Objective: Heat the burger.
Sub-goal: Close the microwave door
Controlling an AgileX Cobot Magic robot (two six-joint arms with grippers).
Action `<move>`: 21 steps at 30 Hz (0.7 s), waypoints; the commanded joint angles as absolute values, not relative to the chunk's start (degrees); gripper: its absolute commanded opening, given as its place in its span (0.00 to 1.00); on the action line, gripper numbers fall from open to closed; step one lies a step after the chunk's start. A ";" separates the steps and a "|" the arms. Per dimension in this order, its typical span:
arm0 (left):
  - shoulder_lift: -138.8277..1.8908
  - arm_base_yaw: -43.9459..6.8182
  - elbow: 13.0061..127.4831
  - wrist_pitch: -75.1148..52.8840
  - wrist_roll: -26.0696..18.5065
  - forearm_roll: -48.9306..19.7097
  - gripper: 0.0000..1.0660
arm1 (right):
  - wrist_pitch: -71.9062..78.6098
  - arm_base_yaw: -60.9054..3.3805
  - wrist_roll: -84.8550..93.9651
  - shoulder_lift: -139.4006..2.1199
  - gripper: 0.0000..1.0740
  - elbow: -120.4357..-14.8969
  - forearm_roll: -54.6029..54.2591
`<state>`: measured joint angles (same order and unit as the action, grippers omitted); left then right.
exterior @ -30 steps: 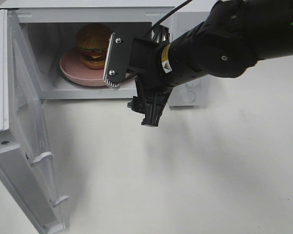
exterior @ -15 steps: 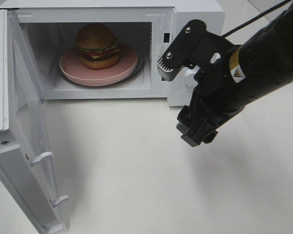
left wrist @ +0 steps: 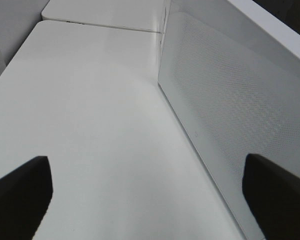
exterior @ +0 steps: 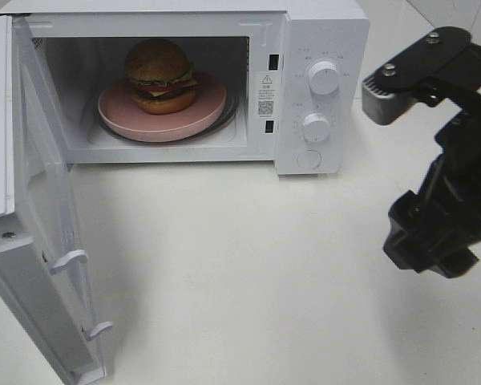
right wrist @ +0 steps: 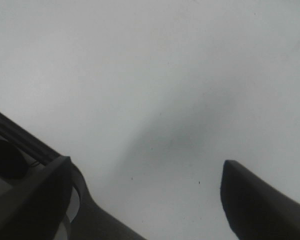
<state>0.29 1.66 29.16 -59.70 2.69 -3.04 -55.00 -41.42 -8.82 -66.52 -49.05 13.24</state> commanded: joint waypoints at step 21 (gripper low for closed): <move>1.38 1.55 28.93 -59.24 2.64 -3.15 0.92 | -64.57 -36.78 -12.61 -34.43 0.71 -36.61 12.66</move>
<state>0.29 1.66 29.16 -59.70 2.69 -3.04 -64.63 -38.73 -11.97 -35.41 -37.82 12.55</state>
